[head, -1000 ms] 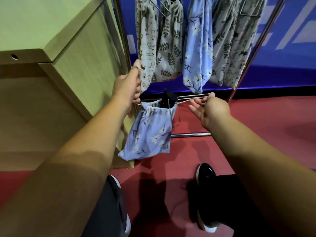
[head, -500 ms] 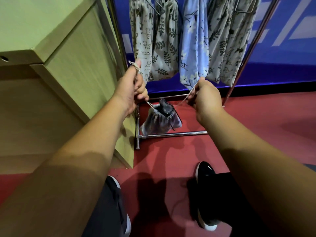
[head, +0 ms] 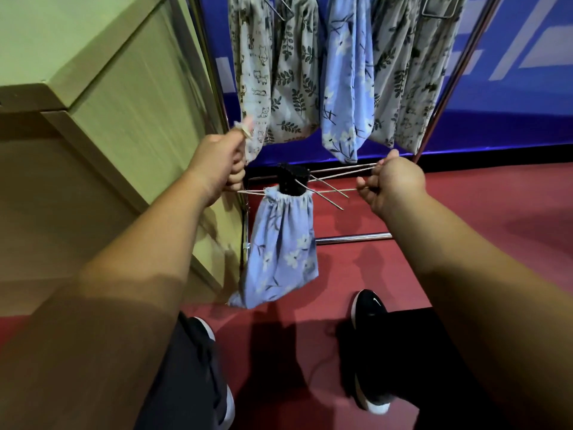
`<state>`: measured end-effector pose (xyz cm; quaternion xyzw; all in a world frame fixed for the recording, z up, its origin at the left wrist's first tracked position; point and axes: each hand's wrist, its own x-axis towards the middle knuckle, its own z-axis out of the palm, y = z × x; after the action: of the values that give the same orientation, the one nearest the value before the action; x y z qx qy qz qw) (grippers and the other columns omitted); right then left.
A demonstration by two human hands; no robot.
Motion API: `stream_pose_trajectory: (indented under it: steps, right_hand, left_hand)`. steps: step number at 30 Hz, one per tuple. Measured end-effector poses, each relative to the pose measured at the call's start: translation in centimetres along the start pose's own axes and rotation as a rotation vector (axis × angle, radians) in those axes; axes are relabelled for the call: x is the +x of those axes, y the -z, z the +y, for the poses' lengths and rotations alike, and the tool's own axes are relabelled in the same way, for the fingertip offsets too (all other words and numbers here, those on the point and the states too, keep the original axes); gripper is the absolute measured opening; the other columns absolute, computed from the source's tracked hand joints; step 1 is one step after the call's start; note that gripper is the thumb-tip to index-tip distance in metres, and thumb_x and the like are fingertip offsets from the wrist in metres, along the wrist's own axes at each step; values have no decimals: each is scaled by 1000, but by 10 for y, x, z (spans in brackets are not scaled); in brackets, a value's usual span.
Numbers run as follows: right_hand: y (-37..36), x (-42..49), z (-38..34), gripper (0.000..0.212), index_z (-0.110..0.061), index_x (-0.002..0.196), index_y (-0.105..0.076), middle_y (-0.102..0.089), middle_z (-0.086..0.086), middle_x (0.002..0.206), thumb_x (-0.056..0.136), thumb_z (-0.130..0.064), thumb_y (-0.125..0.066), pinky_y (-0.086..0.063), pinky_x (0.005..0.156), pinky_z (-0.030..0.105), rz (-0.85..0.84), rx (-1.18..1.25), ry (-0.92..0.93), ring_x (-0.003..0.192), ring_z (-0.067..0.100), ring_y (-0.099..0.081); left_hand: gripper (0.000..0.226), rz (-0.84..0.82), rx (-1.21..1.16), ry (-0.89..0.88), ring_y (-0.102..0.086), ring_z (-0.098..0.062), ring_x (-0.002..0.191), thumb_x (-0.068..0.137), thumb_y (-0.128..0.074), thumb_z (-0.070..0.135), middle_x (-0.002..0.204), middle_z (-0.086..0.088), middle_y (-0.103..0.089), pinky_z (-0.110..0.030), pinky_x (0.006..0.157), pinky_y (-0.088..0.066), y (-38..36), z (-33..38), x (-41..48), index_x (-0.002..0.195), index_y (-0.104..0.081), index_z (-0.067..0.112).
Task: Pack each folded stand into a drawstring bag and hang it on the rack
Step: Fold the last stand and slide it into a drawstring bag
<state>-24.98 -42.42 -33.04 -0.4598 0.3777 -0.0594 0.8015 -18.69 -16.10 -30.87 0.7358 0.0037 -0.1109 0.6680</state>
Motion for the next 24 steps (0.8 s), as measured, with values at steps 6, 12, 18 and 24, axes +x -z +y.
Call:
stream_pose_trajectory:
  steps: [6, 12, 18, 24]
  right_hand:
    - [-13, -3, -2, 30, -21, 90, -57, -54, -7, 59, 113, -37, -46, -51, 48, 24, -46, -81, 115, 37, 10, -34]
    - [-32, -26, -2, 15, -12, 102, -61, -75, 5, 84, 111, -20, -52, -45, 45, 26, -347, -243, 336, 44, 16, -38]
    - [-47, -38, 0, 25, -4, 117, -63, -79, 13, 92, 99, 7, -49, -63, 70, 42, -487, -215, 294, 71, 25, -74]
    - [-59, -42, 14, 47, -7, 117, -60, -75, 24, 106, 71, -2, -51, -62, 91, 52, -556, -307, 305, 99, 46, -76]
  left_hand:
    - [67, -26, -11, 14, -23, -17, 43, 87, -70, 68, 48, -3, -26, -26, 50, -25, 2, 0, 3, 54, -39, 19]
    - [44, -114, -27, -3, -65, -20, 66, 95, -73, 53, 71, -7, -64, -54, 86, -64, -16, 3, -1, 79, -66, 13]
    - [24, -90, -67, -102, -66, -17, 78, 96, -77, 38, 77, -1, -64, -52, 94, -59, -36, 6, -4, 84, -65, 22]
    - [24, -72, 20, -110, -72, -20, 80, 92, -80, 41, 91, -7, -75, -39, 80, -63, -50, 4, -2, 90, -70, 20]
